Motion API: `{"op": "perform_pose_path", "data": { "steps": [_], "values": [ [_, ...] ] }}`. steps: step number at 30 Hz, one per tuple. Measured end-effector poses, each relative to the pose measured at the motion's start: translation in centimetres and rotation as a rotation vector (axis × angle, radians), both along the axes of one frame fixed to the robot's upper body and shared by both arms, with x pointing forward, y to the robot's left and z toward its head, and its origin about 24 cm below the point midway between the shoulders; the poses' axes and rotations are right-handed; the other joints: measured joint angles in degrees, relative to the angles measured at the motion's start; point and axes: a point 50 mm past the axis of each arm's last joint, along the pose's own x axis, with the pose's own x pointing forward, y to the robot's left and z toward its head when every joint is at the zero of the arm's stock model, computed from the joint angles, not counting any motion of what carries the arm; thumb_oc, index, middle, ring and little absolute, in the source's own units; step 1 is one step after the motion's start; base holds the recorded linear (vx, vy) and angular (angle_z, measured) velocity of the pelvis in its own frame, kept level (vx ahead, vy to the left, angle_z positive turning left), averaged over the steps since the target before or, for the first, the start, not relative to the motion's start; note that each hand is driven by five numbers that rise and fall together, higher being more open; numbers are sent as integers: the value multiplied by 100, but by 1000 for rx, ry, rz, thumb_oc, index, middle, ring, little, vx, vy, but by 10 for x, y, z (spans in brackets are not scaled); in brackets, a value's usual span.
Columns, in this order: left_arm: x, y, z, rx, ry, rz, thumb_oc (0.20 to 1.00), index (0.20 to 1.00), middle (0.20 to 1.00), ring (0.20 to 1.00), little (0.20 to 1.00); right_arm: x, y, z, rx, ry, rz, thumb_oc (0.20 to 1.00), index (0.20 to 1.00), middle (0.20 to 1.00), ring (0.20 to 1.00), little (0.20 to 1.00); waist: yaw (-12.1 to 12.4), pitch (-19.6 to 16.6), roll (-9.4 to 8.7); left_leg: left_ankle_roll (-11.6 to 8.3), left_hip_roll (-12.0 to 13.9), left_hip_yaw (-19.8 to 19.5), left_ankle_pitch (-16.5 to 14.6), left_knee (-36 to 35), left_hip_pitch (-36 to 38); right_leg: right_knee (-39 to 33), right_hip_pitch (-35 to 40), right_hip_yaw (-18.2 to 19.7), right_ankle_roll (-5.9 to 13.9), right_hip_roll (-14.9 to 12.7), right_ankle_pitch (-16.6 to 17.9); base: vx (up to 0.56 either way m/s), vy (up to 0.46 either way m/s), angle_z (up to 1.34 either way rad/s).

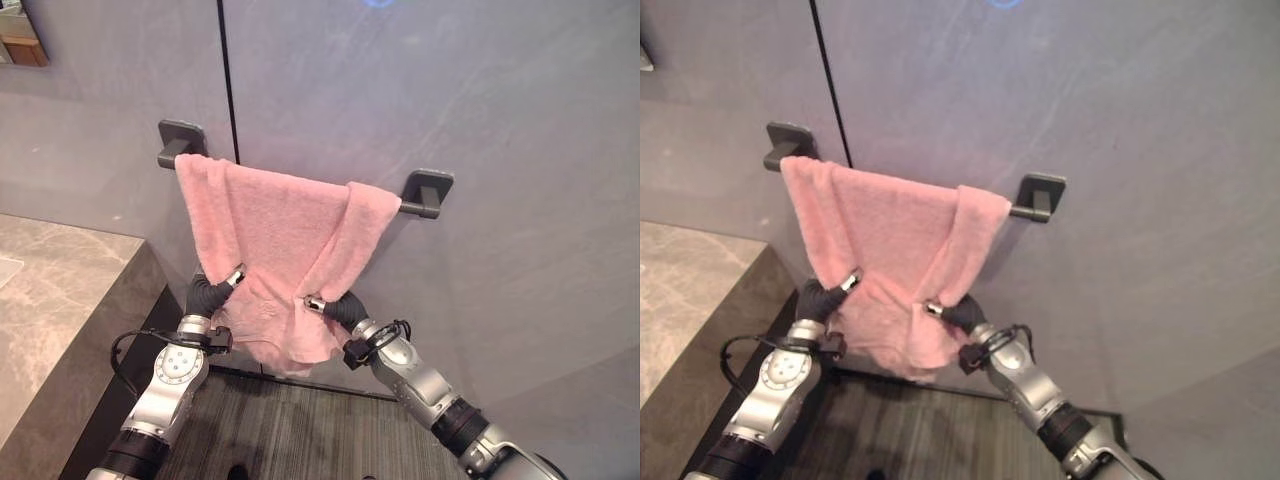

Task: Put brush and paste in cup on sink, flatten towel.

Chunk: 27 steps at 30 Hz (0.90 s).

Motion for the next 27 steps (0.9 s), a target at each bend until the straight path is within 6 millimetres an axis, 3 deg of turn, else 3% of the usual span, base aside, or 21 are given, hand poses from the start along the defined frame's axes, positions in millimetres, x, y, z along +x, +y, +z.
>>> {"op": "perform_pose_path", "data": {
  "steps": [2,8,9,12,17,18,20,24,26,27],
  "values": [
    [0,-1,-2,-8,5,5,1000,1000,1000,1000,1000,1,-1,-3,-2,15,-24,1000,1000,1000,1000,1000,-14,3,18,0,-3,9,0,0,6,0,1,11,0,-1,1,-15,12,-5],
    [-7,5,-52,-7,246,119,1000,1000,1000,1000,1000,3,-16,-28,-79,110,-129,1000,1000,1000,1000,1000,-50,15,80,2,2,59,-2,-1,75,0,12,110,-11,5,15,-32,11,-6],
    [-11,6,-66,1,316,135,1000,1000,1000,1000,1000,2,-21,-39,-108,152,-154,1000,1000,1000,1000,1000,-53,13,98,3,2,69,-4,-1,102,-1,31,112,-11,4,15,0,0,0],
    [-23,10,-84,-10,418,160,1000,1000,1000,1000,1000,-6,-38,-55,-109,223,-219,1000,1000,1000,1000,1000,-85,14,111,6,4,92,-5,-1,99,-1,12,130,-15,5,18,-17,19,-5],
    [-50,22,-103,-53,525,206,1000,1000,1000,1000,1000,-39,-94,-99,-56,462,-467,1000,1000,1000,1000,1000,-212,13,158,26,-13,171,-21,-3,110,-1,-7,168,-5,-11,32,5,8,-3],
    [-57,27,-107,-60,548,225,1000,1000,1000,1000,1000,-59,-120,-115,-67,538,-567,1000,1000,1000,1000,1000,-254,15,168,27,-11,182,-22,-4,131,0,4,180,-3,-7,34,11,11,-6],
    [-67,38,-111,-68,566,274,1000,1000,1000,1000,1000,-79,-146,-125,-65,598,-691,1000,1000,1000,1000,1000,-280,9,188,25,-2,199,-40,-14,169,-2,7,236,-2,0,30,9,7,-12],
    [-82,62,-105,-50,551,370,1000,1000,1000,1000,1000,-102,-187,-123,-34,601,-881,1000,1000,1000,1000,1000,-488,-35,245,39,8,220,-62,-35,197,-3,11,255,3,-2,8,2,3,-4],
    [-87,74,-100,-38,528,424,1000,1000,1000,1000,1000,-109,-202,-113,-25,549,-952,1000,1000,1000,1000,1000,-532,-54,296,46,16,224,-74,-36,199,-5,7,263,4,-10,10,0,0,0],
    [-87,83,-91,-8,492,454,1000,1000,1000,1000,1000,-111,-214,-98,-60,468,-976,1000,1000,1000,1000,1000,-547,-78,339,39,16,225,-80,-36,198,-8,4,269,8,-11,11,0,0,0]
  ]
}}
